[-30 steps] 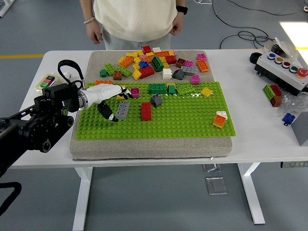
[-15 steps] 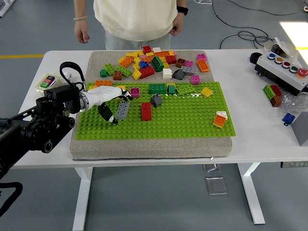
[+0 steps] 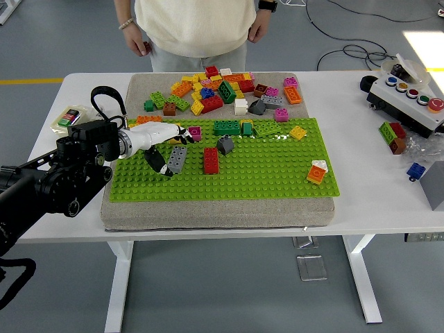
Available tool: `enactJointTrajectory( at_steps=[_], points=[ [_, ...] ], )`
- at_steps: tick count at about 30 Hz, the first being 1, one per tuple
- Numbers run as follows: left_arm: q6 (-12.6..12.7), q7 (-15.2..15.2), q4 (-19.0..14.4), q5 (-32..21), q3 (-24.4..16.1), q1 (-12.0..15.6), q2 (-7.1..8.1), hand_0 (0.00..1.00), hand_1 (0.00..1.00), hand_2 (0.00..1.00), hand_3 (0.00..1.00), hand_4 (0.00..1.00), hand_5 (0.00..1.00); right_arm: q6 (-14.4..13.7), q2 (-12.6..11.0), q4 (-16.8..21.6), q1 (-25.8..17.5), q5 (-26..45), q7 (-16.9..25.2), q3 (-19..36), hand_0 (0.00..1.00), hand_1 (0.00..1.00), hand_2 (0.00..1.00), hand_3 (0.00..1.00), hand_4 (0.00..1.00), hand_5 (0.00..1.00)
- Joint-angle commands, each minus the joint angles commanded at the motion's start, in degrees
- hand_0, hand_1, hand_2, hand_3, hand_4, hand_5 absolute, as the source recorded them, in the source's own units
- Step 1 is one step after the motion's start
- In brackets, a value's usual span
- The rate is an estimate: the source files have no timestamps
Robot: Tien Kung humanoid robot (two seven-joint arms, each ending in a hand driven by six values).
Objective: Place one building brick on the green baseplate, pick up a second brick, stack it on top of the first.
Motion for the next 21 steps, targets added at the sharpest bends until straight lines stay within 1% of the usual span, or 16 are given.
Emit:
enactJointTrajectory(
  at_steps=[5,11,21],
  points=[
    [0.03,-0.01,0.8,-0.59,1.24,-0.58,-0.19,0.882,0.814,0.784,0.791,0.963,0.011,0.0,-0.05,0.0,0.09,0.04,0.0,0.06,0.757,0.686,0.729,0.752,0.997,0.496],
    [-0.08,0.0,1.49,-0.94,2.73,-1.18,0.0,0.878,0.811,0.775,0.779,0.962,0.01,-0.01,-0.17,0.0,0.19,0.11,0.01,0.18,0.757,0.685,0.729,0.752,0.998,0.496],
    [-0.14,0.07,2.31,-1.14,3.81,-1.5,0.22,0.873,0.806,0.762,0.771,0.959,0.011,-0.01,-0.11,0.0,0.17,0.17,0.05,0.22,0.758,0.685,0.729,0.752,0.998,0.495]
  ],
)
